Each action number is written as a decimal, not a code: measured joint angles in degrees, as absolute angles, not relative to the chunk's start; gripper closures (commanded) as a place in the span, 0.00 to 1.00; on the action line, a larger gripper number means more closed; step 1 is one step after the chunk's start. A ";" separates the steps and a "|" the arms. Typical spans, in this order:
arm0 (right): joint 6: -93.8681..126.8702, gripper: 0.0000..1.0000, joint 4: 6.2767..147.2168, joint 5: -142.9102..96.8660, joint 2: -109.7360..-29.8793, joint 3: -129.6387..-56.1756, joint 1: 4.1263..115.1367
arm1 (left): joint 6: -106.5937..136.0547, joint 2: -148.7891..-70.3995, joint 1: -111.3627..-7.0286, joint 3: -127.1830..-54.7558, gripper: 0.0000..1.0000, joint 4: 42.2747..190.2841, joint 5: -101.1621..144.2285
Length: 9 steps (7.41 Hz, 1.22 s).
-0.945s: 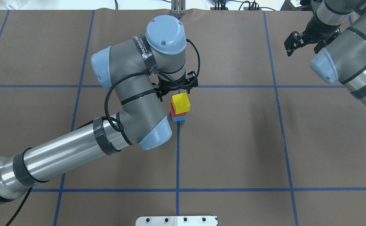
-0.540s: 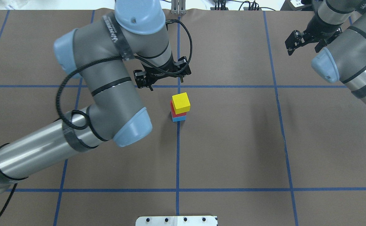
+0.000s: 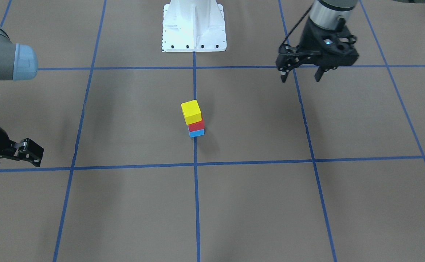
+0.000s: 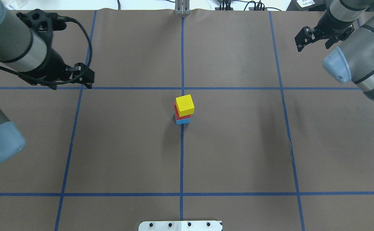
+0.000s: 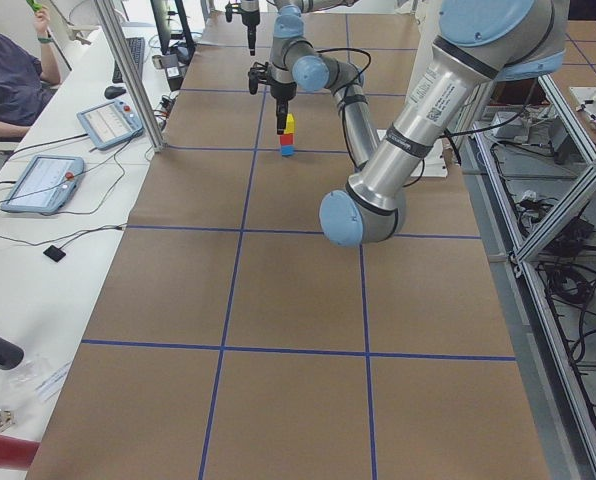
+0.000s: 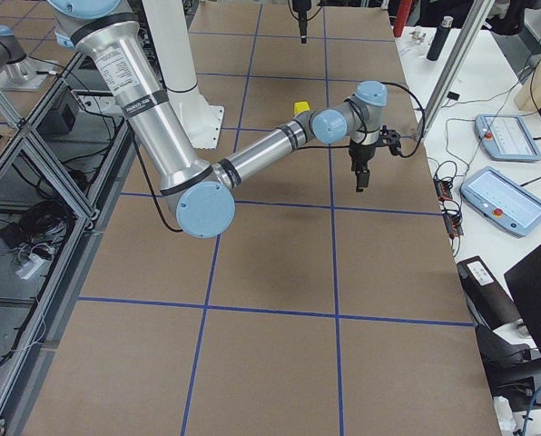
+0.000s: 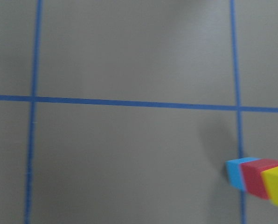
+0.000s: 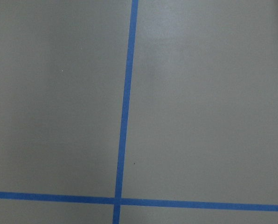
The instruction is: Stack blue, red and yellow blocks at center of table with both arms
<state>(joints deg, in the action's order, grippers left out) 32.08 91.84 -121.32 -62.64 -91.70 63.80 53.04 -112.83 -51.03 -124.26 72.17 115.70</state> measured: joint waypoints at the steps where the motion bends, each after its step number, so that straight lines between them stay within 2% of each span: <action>1: 31.90 0.01 86.77 -119.30 -65.72 -91.55 64.03 | 44.40 -107.84 -55.81 -124.77 0.00 72.63 115.97; 3: 31.50 0.00 76.76 -119.33 -72.91 -89.43 67.77 | 20.52 -100.19 -69.37 -120.70 0.00 73.27 123.36; 5: 30.79 0.00 74.33 -130.67 -76.82 -88.15 75.80 | 0.80 -97.80 -82.73 -109.21 0.00 73.69 131.88; 6: 29.75 0.00 74.11 -134.91 -79.13 -88.56 79.53 | -4.74 -97.15 -85.84 -104.77 0.00 74.25 133.44; 9: 24.51 0.00 74.08 -138.19 -86.18 -90.21 84.97 | -8.13 -94.32 -87.72 -100.10 0.00 77.72 133.98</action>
<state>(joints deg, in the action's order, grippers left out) 24.51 74.08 -138.19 -86.18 -90.21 84.97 -8.13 -94.32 -87.72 -100.10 77.72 133.98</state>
